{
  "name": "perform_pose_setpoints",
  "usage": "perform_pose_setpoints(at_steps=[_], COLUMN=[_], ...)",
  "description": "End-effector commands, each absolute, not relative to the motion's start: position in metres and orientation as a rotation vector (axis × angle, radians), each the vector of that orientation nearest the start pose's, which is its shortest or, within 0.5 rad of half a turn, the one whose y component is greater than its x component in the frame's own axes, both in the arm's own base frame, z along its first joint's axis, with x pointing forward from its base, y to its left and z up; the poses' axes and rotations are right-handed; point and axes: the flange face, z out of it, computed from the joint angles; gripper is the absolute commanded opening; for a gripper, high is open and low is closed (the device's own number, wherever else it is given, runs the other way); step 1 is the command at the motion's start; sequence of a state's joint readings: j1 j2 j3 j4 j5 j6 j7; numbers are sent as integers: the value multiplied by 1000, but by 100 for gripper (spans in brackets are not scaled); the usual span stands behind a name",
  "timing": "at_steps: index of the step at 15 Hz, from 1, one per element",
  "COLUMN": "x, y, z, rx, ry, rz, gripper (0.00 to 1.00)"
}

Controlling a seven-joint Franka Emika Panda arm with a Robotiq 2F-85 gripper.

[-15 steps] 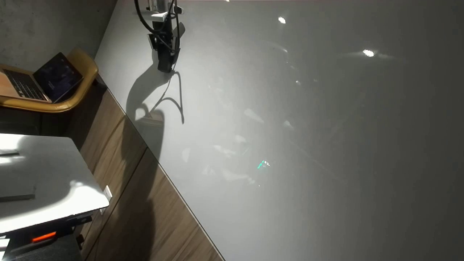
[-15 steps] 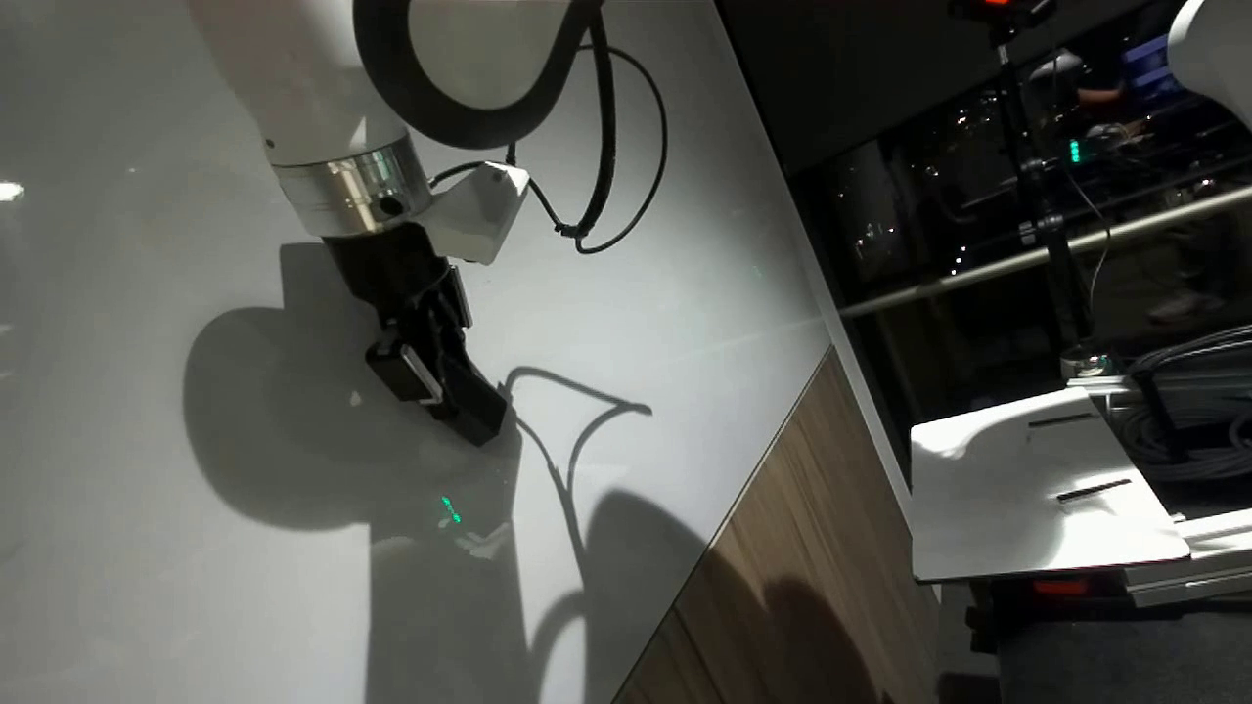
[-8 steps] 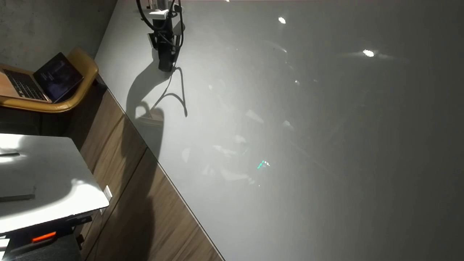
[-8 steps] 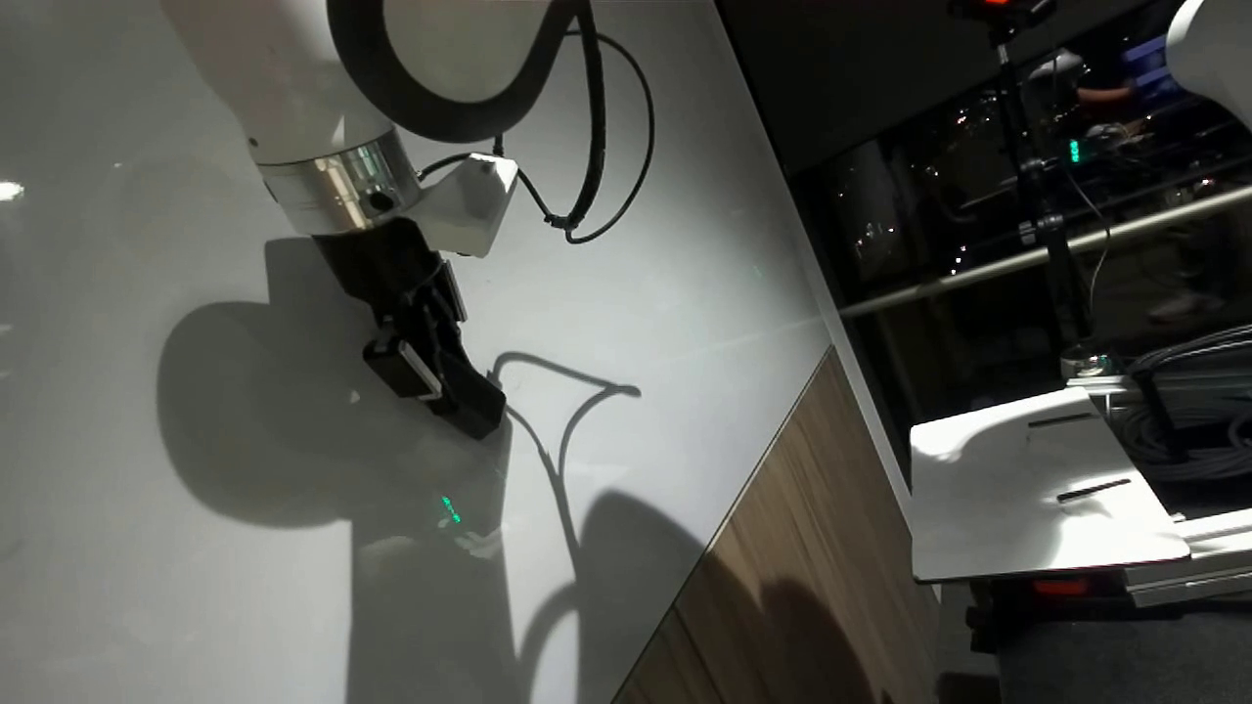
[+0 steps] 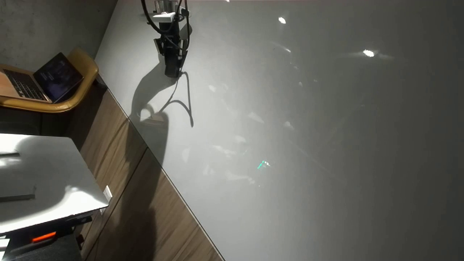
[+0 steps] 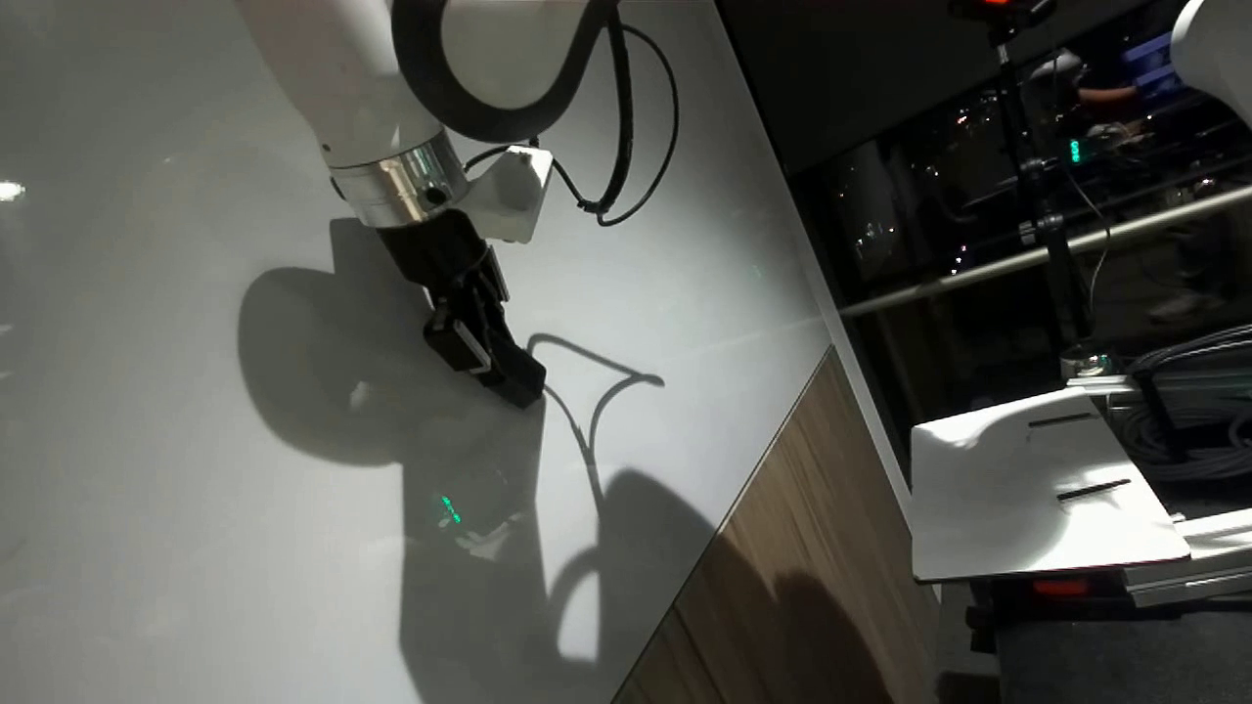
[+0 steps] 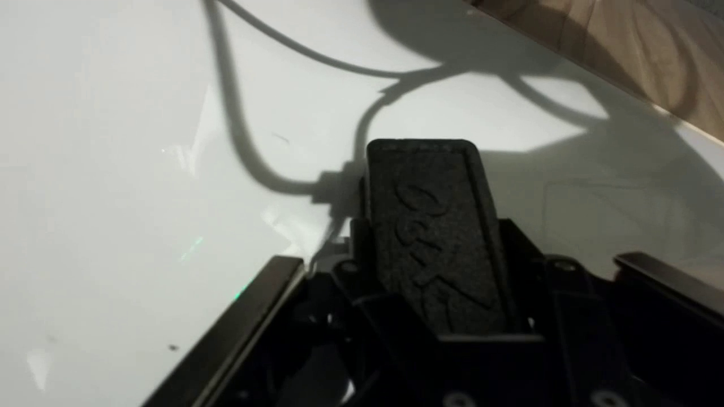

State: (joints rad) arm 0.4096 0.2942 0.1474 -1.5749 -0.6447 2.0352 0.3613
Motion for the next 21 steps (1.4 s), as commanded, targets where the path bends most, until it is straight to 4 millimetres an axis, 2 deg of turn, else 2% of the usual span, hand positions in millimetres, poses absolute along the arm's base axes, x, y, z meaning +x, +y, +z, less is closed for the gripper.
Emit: perform_pose_setpoints(at_steps=[1, 6, 13, 16, 21], x=[612, 612, 620, 618, 616], y=[256, 223, 207, 221, 266], z=[523, 526, 504, 509, 502], rx=[-3452, -3493, -3525, -3518, -3490], ry=[-733, -674, -644, -660, -740], rz=[-844, -833, -796, -818, -861], gripper=[30, 30, 30, 30, 30])
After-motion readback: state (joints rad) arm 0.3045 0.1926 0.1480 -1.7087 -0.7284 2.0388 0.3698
